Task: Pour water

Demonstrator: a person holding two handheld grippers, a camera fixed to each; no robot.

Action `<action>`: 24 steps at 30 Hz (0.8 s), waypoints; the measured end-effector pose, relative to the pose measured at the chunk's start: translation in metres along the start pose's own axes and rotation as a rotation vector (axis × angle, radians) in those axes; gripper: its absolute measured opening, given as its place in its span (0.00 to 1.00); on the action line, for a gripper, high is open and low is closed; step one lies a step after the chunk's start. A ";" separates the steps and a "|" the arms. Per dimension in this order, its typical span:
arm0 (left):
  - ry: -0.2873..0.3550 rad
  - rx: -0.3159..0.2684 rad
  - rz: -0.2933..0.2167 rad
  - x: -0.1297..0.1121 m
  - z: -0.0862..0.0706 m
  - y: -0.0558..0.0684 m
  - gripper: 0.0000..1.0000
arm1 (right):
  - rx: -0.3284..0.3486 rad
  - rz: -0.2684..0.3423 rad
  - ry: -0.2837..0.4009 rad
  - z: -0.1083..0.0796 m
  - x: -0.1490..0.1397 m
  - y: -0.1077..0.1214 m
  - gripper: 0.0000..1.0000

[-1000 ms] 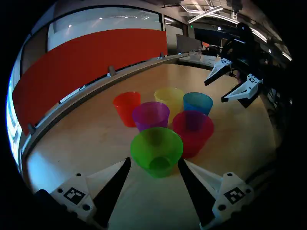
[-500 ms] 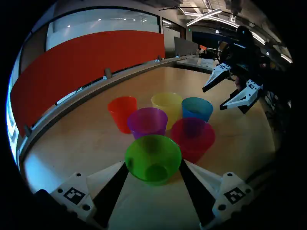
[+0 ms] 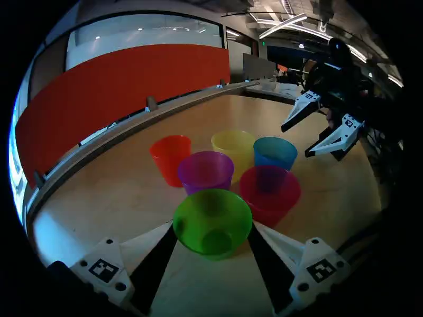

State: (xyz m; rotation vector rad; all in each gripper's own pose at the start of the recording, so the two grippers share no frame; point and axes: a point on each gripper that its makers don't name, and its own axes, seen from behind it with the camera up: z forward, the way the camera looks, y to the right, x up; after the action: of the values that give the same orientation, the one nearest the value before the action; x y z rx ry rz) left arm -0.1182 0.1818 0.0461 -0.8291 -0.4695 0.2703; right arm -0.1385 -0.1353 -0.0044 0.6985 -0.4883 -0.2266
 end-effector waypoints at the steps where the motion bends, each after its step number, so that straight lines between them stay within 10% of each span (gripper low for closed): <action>1: -0.001 0.002 0.002 0.000 0.000 0.000 0.87 | 0.000 0.000 0.001 0.000 0.000 0.000 1.00; 24: 0.020 0.054 -0.005 0.011 -0.032 0.004 0.86 | 0.021 -0.004 -0.018 0.019 -0.001 -0.007 1.00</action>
State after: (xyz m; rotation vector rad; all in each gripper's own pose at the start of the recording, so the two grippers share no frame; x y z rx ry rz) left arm -0.0931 0.1685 0.0273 -0.7778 -0.4436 0.2690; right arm -0.1491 -0.1514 0.0032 0.7188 -0.5067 -0.2318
